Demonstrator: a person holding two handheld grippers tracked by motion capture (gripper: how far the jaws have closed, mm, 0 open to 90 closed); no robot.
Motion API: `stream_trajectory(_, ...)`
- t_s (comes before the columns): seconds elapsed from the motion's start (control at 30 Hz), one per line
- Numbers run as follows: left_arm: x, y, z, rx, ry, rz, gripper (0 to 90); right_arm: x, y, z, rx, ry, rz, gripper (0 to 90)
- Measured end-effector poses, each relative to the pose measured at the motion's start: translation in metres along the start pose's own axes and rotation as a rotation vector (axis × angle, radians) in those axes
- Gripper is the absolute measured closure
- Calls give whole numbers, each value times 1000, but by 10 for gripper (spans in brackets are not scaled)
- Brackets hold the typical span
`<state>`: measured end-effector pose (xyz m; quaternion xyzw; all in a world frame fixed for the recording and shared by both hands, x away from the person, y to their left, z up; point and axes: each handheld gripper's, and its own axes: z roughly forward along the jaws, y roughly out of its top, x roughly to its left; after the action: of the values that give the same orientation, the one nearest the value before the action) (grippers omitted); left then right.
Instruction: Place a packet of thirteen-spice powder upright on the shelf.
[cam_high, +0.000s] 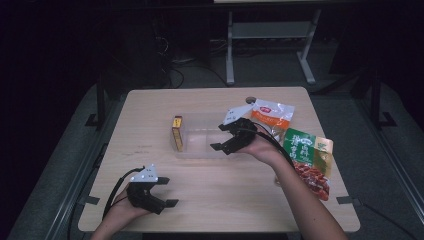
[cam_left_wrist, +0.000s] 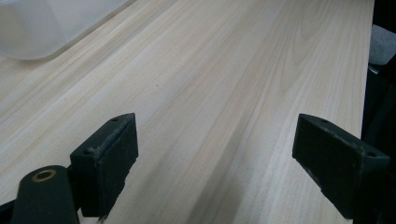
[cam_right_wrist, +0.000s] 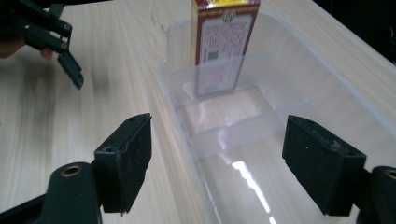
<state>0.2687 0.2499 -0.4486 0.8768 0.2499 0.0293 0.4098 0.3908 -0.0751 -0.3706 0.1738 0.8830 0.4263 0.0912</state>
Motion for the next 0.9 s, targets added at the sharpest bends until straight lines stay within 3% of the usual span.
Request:
stream_trajectory(0.4,-1,0,0,10,10,9,140,15,-38,-25,-10,-24,7,241)
stream_trajectory(0.67,-1,0,0,11,14,13,141,28,-58,-35,16,-27,12,244)
stream_trajectory(0.9,-1,0,0,16,17,11,142,38,-81,-52,16,-36,65,244)
